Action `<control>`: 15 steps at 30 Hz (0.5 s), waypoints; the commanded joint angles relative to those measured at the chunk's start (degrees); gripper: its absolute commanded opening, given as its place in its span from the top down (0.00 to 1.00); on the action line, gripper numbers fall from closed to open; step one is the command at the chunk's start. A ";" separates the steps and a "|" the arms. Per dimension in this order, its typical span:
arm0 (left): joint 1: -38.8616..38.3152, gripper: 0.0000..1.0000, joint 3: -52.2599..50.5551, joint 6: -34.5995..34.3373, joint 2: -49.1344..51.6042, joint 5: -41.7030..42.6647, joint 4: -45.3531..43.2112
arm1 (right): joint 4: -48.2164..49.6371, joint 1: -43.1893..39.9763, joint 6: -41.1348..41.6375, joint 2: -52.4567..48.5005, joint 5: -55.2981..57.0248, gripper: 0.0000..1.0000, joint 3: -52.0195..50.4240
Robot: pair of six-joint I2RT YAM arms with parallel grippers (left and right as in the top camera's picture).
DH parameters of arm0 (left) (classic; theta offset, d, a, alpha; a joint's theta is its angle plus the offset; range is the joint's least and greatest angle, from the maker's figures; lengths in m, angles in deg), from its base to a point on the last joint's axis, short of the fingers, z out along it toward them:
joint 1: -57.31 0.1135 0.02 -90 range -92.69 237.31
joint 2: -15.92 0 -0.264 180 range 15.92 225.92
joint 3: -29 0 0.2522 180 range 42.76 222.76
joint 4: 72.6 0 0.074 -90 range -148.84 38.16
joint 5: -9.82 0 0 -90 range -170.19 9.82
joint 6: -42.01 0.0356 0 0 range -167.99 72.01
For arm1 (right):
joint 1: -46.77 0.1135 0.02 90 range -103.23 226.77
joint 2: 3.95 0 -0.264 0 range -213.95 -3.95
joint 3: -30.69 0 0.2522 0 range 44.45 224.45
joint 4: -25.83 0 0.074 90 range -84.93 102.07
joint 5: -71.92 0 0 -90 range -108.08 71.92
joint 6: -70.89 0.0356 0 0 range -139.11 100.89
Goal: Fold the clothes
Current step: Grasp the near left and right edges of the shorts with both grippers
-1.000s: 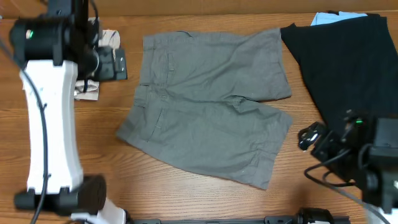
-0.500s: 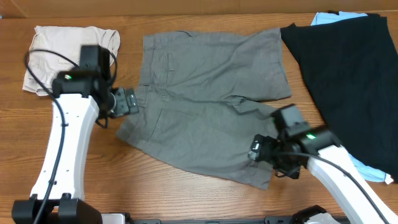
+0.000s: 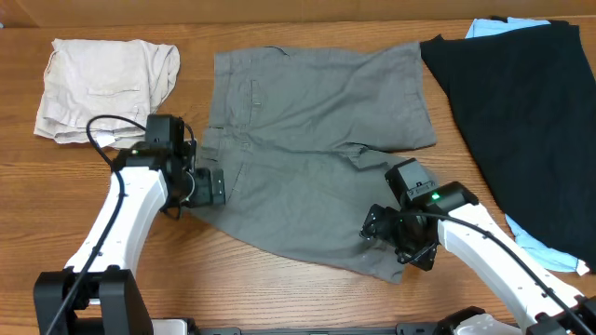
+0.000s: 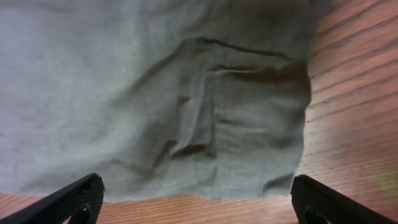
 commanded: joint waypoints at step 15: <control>0.26 0.23 -3.87 3.23 13.70 -1.33 -9.66 | 2.58 0.22 1.53 0.15 -4.20 0.17 -8.87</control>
